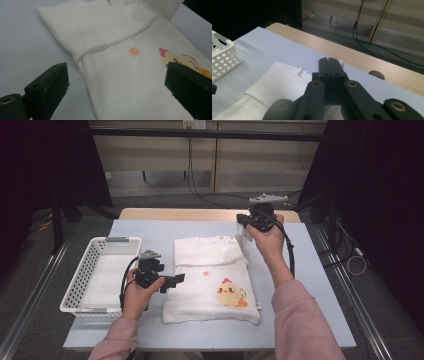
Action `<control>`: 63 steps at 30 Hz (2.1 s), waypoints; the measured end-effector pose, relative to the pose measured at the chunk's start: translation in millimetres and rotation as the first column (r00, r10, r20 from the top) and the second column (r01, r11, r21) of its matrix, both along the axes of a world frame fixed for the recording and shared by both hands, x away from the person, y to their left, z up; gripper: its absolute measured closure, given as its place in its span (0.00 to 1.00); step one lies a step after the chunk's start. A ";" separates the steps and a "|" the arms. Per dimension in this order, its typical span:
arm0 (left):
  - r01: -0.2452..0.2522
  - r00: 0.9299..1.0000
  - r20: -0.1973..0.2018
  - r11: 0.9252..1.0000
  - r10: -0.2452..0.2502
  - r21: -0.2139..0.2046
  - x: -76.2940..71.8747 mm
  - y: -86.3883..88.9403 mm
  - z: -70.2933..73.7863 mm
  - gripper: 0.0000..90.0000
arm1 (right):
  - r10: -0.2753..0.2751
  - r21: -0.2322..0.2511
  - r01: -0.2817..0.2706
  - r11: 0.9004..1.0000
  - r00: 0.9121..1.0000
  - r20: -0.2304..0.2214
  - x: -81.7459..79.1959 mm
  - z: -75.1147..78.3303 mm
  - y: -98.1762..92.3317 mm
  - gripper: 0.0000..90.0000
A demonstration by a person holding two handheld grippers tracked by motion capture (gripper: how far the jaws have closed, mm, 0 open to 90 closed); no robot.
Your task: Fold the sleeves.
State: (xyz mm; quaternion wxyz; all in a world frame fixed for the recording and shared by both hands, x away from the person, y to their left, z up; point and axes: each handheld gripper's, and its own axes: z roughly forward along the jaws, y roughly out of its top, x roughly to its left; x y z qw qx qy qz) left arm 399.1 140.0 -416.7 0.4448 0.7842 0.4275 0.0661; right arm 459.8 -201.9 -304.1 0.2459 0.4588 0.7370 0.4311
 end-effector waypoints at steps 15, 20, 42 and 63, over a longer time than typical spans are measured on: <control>-0.003 1.000 -0.009 1.000 0.003 0.009 -0.1 -0.3 -0.3 0.06 | -0.009 0.011 0.009 1.000 1.000 0.010 1.8 8.5 -5.7 1.00; 0.001 1.000 -0.007 1.000 -0.001 0.010 -0.5 -0.7 0.3 0.06 | 0.012 0.015 -0.012 1.000 1.000 0.000 1.6 3.1 4.0 1.00; 0.023 1.000 -0.003 0.999 -0.022 0.034 -0.3 2.5 -0.6 0.06 | 0.074 0.011 -0.073 0.997 0.997 -0.031 8.4 -18.9 32.5 1.00; -0.006 1.000 -0.002 1.000 0.006 0.014 -1.6 2.2 -3.0 0.06 | 0.105 0.009 -0.105 0.994 0.991 -0.080 16.4 -51.9 56.4 1.00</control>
